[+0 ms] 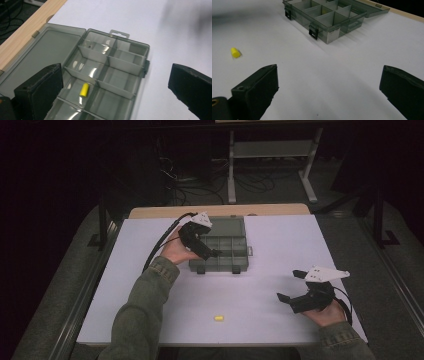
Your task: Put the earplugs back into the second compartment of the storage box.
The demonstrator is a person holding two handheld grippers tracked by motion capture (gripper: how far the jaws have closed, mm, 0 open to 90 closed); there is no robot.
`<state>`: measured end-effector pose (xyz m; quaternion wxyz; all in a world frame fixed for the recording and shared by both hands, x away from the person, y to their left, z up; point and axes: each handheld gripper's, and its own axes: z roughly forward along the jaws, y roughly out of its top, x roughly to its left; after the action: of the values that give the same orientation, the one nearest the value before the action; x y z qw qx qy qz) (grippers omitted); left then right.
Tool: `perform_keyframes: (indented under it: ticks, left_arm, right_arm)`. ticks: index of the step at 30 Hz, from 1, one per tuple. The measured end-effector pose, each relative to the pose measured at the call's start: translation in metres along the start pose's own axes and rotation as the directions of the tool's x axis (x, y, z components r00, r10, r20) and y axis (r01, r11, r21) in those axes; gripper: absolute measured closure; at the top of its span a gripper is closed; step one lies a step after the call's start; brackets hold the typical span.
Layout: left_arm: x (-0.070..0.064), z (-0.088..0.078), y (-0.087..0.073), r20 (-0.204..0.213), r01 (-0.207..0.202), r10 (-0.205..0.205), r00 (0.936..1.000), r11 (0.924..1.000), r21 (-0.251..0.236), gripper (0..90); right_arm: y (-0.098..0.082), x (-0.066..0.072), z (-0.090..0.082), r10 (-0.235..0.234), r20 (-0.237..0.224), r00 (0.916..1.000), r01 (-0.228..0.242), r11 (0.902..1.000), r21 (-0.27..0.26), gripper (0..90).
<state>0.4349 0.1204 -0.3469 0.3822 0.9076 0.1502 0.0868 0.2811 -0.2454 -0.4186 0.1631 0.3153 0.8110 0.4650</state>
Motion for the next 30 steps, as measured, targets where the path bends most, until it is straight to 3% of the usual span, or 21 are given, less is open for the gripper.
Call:
perform_keyframes:
  ticks: [14, 20, 28, 30]
  left_arm:
    - [-0.036, -0.008, -0.004, 0.021, -0.068, 0.068, 0.9974, 0.9976, -0.012, 0.0]
    - [-0.048, 0.000, -0.017, 0.038, -0.074, 0.073, 0.9966, 0.9972, 0.013, 0.0]
    - [-0.064, 0.002, -0.034, 0.064, -0.072, 0.071, 0.9954, 0.9974, 0.010, 0.0]
    - [-0.070, 0.003, -0.038, 0.073, -0.087, 0.085, 0.9937, 0.9960, 0.019, 0.0]
  right_arm:
    - [0.000, 0.000, 0.000, 0.001, -0.003, 1.0000, -0.001, 1.0000, -0.006, 1.5]
    - [0.000, 0.000, 0.000, 0.001, -0.002, 1.0000, -0.001, 1.0000, -0.004, 1.5]
    - [0.000, 0.000, 0.001, 0.000, 0.000, 1.0000, 0.000, 1.0000, -0.002, 1.5]
    - [0.000, 0.000, 0.001, 0.000, 0.001, 1.0000, 0.000, 1.0000, 0.000, 1.5]
